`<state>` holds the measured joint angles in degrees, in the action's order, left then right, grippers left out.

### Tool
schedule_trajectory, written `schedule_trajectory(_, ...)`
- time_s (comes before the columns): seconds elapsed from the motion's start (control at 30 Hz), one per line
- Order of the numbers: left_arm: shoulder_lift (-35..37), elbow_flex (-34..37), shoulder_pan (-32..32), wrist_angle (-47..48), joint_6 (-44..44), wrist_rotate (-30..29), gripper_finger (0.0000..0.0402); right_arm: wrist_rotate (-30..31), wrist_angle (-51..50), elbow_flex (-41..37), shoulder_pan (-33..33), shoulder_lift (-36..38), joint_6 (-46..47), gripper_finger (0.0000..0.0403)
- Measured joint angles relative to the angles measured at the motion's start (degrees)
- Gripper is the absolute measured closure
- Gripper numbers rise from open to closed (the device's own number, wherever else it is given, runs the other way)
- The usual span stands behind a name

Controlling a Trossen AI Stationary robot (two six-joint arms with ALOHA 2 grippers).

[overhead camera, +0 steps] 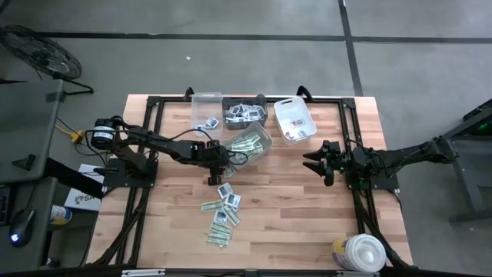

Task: Pick & Place First Aid Supplies
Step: Put the ointment pack into the white bin

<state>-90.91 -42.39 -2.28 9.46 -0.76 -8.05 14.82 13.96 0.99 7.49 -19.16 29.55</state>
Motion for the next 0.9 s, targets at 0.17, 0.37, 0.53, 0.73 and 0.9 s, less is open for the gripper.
schedule_trajectory(0.17,0.0,0.0,-0.5,0.0,1.3,0.1,0.0247,0.0,0.0,0.0,0.0,0.0,0.0,0.0203)
schedule_trajectory(0.37,-0.2,0.0,-0.8,-0.4,1.3,0.0,0.0247,0.0,0.0,0.0,0.0,0.0,0.0,0.0203)
schedule_trajectory(0.53,-0.9,0.0,-0.7,-0.6,1.9,0.8,0.0248,0.0,0.0,0.0,0.0,0.0,0.0,0.0203)
schedule_trajectory(0.73,-1.4,0.0,-0.7,-1.0,2.3,1.0,0.0248,0.0,0.0,0.0,0.0,0.0,0.0,0.0203)
schedule_trajectory(0.9,-1.8,0.0,-0.7,-1.2,2.6,1.7,0.0277,0.0,0.0,0.0,0.0,0.0,0.0,0.0203)
